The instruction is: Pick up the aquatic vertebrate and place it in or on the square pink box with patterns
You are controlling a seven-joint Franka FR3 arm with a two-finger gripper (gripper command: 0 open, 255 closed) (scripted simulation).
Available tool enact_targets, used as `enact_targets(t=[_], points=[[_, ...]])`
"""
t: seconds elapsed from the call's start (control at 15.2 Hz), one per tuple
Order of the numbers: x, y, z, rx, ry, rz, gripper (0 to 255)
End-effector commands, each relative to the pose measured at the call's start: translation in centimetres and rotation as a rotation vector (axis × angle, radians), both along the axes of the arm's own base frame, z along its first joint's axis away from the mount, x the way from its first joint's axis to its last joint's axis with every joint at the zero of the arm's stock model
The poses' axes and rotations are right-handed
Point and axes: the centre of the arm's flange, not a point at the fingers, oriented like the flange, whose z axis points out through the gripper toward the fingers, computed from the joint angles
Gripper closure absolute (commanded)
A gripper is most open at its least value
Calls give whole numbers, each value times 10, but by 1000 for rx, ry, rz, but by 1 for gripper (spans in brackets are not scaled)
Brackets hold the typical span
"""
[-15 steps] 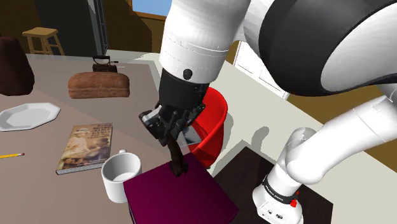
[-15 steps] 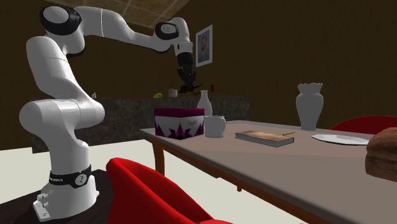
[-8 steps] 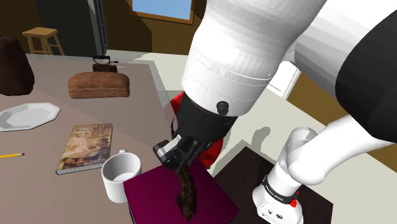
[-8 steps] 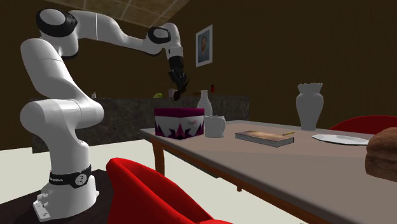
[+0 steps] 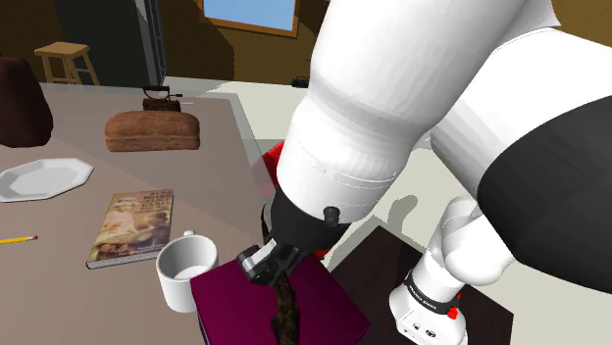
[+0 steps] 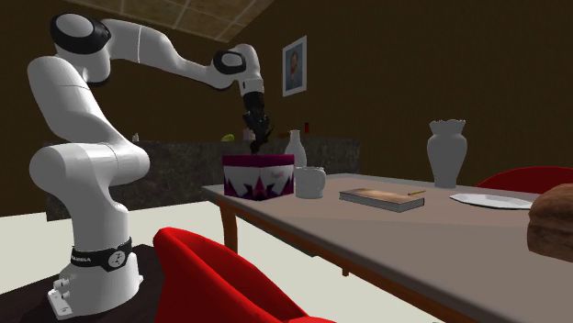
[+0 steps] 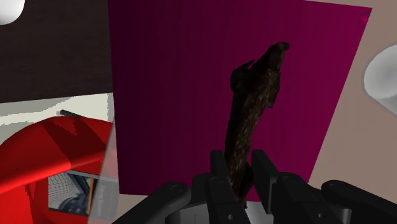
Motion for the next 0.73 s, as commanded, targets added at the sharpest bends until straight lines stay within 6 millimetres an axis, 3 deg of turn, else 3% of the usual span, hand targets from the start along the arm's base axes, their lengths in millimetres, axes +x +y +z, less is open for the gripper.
enact_targets(t=[0.0,0.26,0.66], points=[[-1,2,-13,-2,3,2,255],[-1,2,-33,-2,3,2,255],[-1,2,-33,-2,3,2,255]])
